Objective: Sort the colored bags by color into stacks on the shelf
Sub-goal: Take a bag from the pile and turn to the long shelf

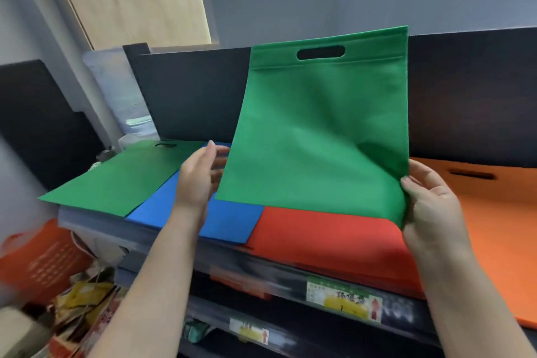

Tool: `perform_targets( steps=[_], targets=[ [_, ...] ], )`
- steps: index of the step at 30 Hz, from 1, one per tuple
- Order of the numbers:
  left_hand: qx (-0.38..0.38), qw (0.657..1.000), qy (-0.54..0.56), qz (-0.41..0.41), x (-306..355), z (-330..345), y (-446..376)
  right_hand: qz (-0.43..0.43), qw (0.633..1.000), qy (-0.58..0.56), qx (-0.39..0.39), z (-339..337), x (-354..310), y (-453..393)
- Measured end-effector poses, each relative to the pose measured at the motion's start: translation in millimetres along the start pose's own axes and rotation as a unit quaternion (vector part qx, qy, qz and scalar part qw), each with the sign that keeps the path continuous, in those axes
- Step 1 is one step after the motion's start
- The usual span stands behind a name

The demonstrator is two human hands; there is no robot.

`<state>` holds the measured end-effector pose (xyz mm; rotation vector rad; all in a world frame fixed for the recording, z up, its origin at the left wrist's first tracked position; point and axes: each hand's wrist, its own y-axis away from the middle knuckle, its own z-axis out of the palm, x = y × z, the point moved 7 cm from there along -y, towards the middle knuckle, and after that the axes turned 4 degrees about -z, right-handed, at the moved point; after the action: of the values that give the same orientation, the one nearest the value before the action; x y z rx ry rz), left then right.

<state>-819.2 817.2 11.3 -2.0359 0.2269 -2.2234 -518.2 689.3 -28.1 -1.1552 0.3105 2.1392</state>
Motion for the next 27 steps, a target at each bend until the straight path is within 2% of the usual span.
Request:
perform_targets(
  steps=[3,4,6,11,17,22,27],
  targets=[
    [-0.088,0.993,0.074,-0.01,15.7,-18.3,-4.4,-0.005,1.0,0.003,-0.025,36.1,19.1,2.3],
    [-0.097,0.993,0.071,-0.008,18.2,-28.1,-8.2,-0.007,0.999,0.007,-0.033,48.9,26.6,3.5],
    [-0.07,0.996,0.049,-0.004,17.0,-57.3,-22.2,-0.01,0.999,0.019,-0.05,75.4,43.3,6.8],
    [-0.029,0.995,-0.093,0.018,10.4,-146.2,-71.2,-0.033,0.993,0.082,-0.077,146.0,86.6,18.9],
    [0.006,0.96,-0.273,0.063,11.8,-254.8,-127.5,-0.047,0.977,0.171,-0.121,242.8,143.1,44.7],
    [0.005,0.931,-0.357,0.083,0.0,-316.9,-164.7,-0.058,0.922,0.362,-0.123,296.3,189.3,56.0],
    [0.003,0.883,-0.465,0.066,-31.0,-351.1,-206.5,-0.074,0.83,0.534,-0.141,331.7,227.7,63.3]
  ],
)
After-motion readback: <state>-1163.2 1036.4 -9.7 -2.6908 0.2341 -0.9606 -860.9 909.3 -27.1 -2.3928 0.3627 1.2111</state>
